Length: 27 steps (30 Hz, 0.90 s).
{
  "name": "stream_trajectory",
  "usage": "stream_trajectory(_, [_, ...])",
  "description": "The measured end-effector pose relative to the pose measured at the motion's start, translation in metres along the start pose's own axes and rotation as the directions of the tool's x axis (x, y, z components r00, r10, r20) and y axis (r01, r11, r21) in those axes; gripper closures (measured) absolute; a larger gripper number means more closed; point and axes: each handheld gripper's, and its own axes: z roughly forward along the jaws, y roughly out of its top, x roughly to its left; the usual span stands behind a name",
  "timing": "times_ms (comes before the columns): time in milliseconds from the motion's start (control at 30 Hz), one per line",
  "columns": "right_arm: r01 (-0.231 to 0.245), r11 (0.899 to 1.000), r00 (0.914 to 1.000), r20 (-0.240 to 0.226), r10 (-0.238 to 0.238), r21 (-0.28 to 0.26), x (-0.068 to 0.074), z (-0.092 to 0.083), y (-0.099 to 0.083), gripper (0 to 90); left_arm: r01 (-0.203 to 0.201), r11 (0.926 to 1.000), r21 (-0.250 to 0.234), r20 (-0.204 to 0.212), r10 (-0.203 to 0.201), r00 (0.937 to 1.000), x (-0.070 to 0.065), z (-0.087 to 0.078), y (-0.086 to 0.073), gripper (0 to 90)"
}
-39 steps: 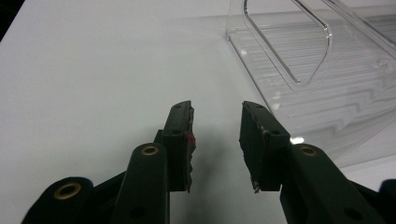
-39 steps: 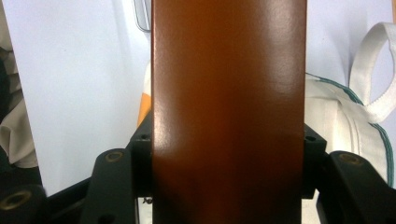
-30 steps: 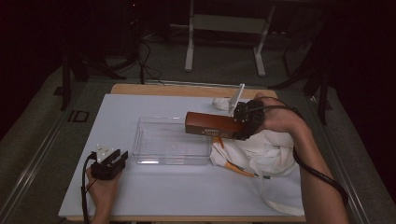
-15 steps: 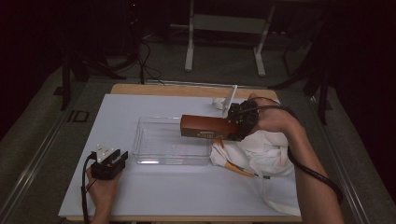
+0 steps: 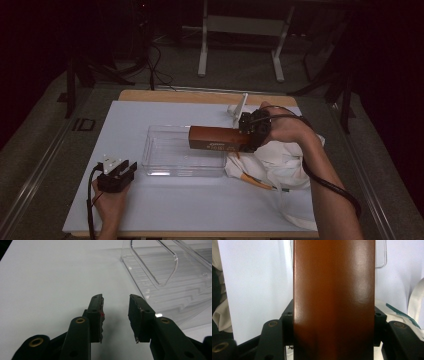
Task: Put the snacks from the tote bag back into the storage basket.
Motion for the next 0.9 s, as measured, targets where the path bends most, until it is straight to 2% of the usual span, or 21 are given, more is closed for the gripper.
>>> stream_trajectory(900, [0.03,0.999,0.9992,-0.025,-0.03,0.013,0.0,0.013,0.023,43.4,0.004,1.0,0.001,0.0,-0.004,1.0,0.0,0.0,0.0,64.6])
